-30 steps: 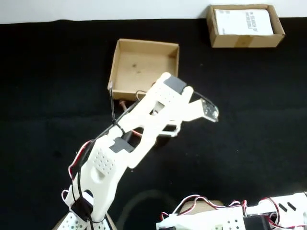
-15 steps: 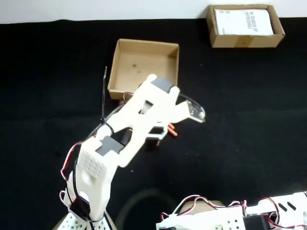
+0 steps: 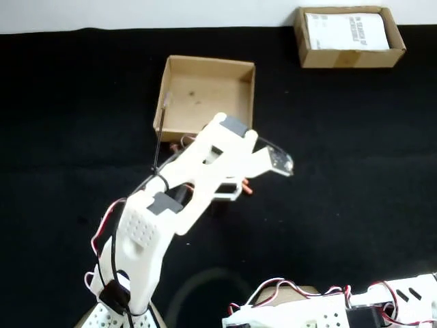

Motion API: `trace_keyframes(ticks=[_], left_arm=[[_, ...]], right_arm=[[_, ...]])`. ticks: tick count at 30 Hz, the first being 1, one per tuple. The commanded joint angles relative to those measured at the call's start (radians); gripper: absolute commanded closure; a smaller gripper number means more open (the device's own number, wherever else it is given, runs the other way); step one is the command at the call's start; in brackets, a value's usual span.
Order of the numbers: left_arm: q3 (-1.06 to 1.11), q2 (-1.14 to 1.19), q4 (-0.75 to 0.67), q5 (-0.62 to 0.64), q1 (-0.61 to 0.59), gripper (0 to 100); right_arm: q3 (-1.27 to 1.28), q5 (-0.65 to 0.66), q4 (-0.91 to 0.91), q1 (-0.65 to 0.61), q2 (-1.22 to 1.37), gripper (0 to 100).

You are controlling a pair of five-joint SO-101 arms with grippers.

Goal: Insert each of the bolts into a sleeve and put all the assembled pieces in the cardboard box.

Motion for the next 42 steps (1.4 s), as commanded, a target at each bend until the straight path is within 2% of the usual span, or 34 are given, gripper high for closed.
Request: trace_keyframes(ticks=[1, 4, 7, 13, 21, 27, 30, 33, 36, 39, 42], left_arm=[[-0.117, 0.062, 0.048, 0.041, -0.025, 82], [-0.194, 0.120, 0.072, 0.083, -0.030, 85], [-0.263, 0.165, 0.098, 0.115, -0.030, 99], [-0.300, 0.166, 0.166, 0.123, -0.027, 99], [-0.303, -0.082, 0.166, 0.339, 0.010, 99], [-0.303, -0.335, 0.166, 0.629, 0.039, 99], [-0.302, -0.487, 0.166, 0.703, 0.041, 99], [-0.298, -0.636, 0.166, 0.713, 0.041, 99], [-0.295, -0.773, 0.166, 0.713, 0.038, 99], [-0.254, -0.897, 0.164, 0.718, 0.036, 99], [-0.171, -1.038, 0.164, 0.838, 0.031, 99]], right_arm=[[-0.008, 0.011, -0.033, -0.001, -0.005, 99.1], [-0.013, 0.011, -0.033, -0.001, -0.005, 99.1], [-0.015, 0.011, -0.033, -0.001, -0.005, 99.1], [-0.015, 0.011, -0.033, -0.001, -0.005, 99.1], [0.008, 0.006, -0.019, -0.008, -0.005, 99.1], [-0.004, 0.005, 0.124, -0.094, -0.005, 99.1], [-0.051, 0.005, 0.280, -0.186, -0.005, 99.1], [-0.114, 0.005, 0.460, -0.348, -0.005, 99.1], [-0.183, 0.005, 0.608, -0.587, -0.002, 99.1], [-0.225, 0.003, 0.662, -0.819, 0.005, 99.1], [-0.213, 0.009, 0.659, -1.015, 0.007, 99.1]])
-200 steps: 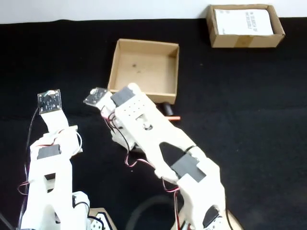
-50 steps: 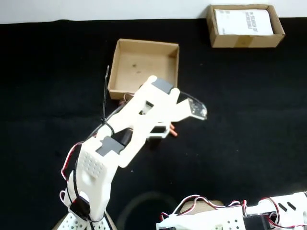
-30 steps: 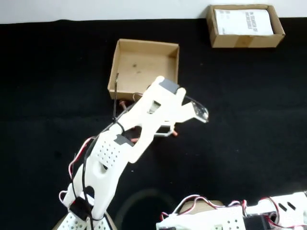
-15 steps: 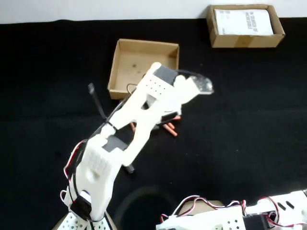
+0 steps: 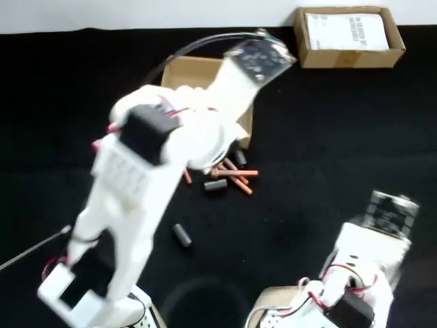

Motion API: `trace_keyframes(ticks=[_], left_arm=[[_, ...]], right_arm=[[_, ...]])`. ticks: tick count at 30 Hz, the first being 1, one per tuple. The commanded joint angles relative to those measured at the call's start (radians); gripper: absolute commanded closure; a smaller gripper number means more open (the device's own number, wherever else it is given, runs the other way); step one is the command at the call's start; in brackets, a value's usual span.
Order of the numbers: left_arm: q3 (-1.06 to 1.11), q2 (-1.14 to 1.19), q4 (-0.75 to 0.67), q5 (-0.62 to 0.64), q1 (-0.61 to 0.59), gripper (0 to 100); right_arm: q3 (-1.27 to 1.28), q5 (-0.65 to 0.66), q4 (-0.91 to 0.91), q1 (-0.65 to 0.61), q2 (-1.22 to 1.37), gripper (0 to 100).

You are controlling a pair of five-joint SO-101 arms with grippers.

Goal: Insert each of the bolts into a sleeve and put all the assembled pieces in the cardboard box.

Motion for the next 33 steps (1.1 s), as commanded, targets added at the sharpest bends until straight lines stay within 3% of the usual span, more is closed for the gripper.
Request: trace_keyframes(ticks=[1, 8, 15, 18, 22, 27, 33], left_arm=[[0.085, -0.197, 0.002, 0.130, -0.001, 99], [0.475, -0.556, -0.028, 0.281, -0.004, 99], [1.029, -0.955, -0.273, 0.301, -0.179, 99], [1.248, -1.130, -0.407, 0.302, -0.197, 99], [1.481, -1.316, -0.569, 0.304, -0.197, 99], [1.656, -1.463, -0.743, 0.311, -0.197, 99], [1.779, -1.497, -0.947, 0.535, -0.197, 99]], right_arm=[[-0.035, 0.011, 0.002, -0.265, 0.007, 99.1], [0.059, 0.006, -0.182, -0.595, 0.007, 99.1], [0.074, 0.005, -0.234, -0.716, 0.010, 99.1], [0.064, 0.002, -0.232, -0.753, 0.067, 99.1], [-0.005, -0.160, -0.222, -0.783, 0.234, 99.1], [-0.171, -0.333, -0.160, -0.923, 0.495, 99.1], [-0.305, -0.427, -0.185, -1.130, 0.685, 99.1]])
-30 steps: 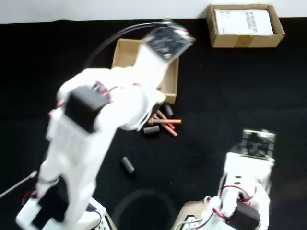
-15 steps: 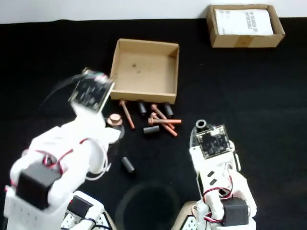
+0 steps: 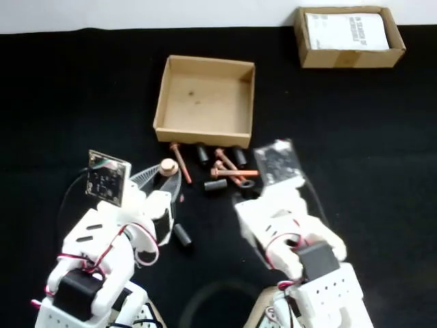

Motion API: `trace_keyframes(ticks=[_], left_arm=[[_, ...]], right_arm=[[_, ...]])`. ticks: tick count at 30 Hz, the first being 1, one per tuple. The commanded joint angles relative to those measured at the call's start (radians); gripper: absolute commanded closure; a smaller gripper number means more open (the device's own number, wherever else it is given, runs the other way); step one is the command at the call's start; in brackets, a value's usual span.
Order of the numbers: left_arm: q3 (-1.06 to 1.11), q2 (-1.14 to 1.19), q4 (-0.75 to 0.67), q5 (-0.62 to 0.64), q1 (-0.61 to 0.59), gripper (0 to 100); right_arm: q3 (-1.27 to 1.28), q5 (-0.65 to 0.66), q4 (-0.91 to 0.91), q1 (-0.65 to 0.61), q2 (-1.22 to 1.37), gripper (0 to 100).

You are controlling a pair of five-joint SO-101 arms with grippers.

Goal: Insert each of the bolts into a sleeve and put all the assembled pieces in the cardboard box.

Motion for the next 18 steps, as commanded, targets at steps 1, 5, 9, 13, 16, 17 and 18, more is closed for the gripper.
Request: trace_keyframes(ticks=[1, 5, 9, 13, 16, 17, 18], left_arm=[[0.025, -0.004, -0.132, 0.112, -0.010, 99], [0.039, 0.053, -0.229, 0.192, -0.010, 99], [0.033, 0.157, -0.295, 0.195, -0.010, 99], [0.033, 0.254, -0.367, 0.195, -0.010, 99], [0.033, 0.306, -0.416, 0.195, -0.010, 99], [0.033, 0.321, -0.431, 0.195, -0.010, 99], [0.033, 0.337, -0.450, 0.195, -0.010, 99]], right_arm=[[-0.081, -0.031, -0.045, -0.094, 0.085, 99.1], [-0.031, -0.031, -0.186, -0.104, 0.110, 99.1], [0.062, -0.029, -0.395, -0.104, 0.110, 99.1], [0.165, -0.029, -0.591, -0.104, 0.110, 99.1], [0.216, -0.029, -0.664, -0.104, 0.110, 99.1], [0.228, -0.029, -0.674, -0.104, 0.110, 99.1], [0.242, -0.029, -0.680, -0.104, 0.110, 99.1]])
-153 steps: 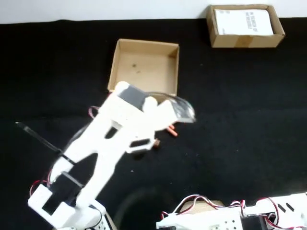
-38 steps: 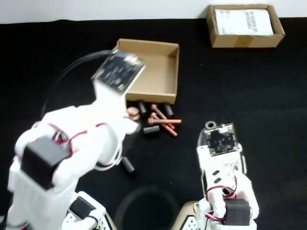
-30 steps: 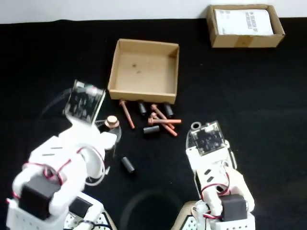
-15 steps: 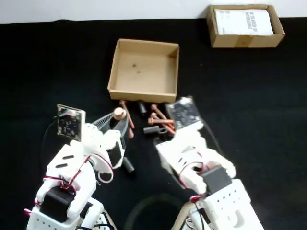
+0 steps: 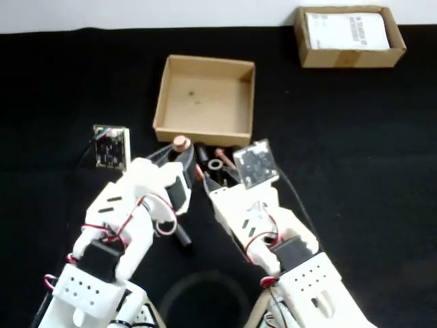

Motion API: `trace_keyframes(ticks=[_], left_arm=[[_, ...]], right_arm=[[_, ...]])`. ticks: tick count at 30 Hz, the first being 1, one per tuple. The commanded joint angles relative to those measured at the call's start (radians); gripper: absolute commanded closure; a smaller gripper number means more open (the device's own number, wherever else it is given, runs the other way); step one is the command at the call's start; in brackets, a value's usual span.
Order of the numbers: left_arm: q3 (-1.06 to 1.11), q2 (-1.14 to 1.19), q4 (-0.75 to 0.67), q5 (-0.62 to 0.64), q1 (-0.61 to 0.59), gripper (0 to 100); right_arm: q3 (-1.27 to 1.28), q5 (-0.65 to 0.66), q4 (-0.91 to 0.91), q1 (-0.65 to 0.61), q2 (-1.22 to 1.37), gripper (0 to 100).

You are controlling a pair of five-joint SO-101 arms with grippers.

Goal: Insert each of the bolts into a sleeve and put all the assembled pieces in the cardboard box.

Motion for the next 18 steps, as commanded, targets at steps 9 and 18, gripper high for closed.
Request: trace_keyframes(ticks=[9, 18], left_arm=[[-0.048, 0.226, -0.163, 0.002, 0.081, 99], [-0.180, 0.418, -0.166, 0.002, 0.124, 99]], right_arm=[[0.116, -0.018, -0.094, -0.018, 0.002, 99.1], [0.107, -0.080, -0.094, -0.031, 0.002, 99.1]])
